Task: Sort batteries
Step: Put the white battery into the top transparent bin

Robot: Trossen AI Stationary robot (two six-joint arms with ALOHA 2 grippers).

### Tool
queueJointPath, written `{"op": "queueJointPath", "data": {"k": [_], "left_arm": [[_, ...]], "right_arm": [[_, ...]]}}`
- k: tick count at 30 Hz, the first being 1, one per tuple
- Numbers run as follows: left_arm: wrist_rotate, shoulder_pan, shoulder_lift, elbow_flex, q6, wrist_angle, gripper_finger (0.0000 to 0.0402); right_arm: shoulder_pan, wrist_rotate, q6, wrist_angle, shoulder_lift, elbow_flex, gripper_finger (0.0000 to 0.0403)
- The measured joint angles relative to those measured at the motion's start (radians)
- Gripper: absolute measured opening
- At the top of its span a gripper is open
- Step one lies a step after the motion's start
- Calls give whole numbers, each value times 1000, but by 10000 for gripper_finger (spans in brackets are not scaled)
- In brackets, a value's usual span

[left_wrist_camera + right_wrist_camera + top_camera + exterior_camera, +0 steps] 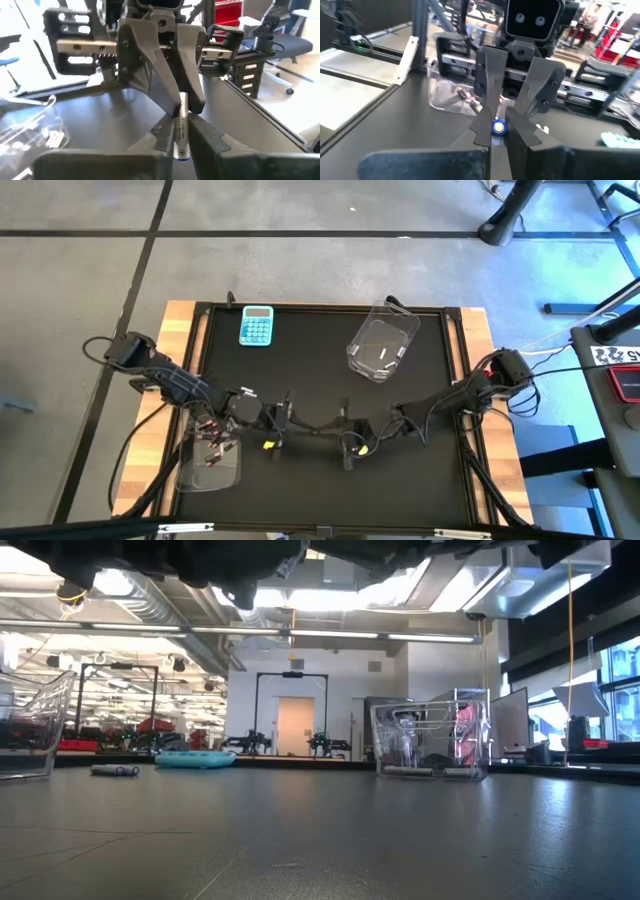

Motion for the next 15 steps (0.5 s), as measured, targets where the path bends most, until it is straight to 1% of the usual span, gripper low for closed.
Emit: {"op": "queueJointPath", "data": {"k": [3, 6, 8, 9, 12, 15], "left_arm": [[0, 12, -2, -2, -59, -39, 88], [13, 30, -3, -4, -151, -122, 135], [11, 41, -2, -4, -198, -149, 158], [8, 46, -2, -4, -209, -154, 165], [-2, 46, -2, -4, -225, -157, 178], [-7, 45, -2, -4, -219, -145, 181]], "right_arm": [[6, 49, 38, -94, -46, -4, 26], [7, 157, 72, -221, -130, -4, 26], [-10, 230, 96, -317, -198, -4, 26], [-23, 244, 115, -373, -233, -3, 26], [-107, 245, 199, -533, -345, -3, 26], [-252, 244, 292, -722, -435, -3, 26]]}}
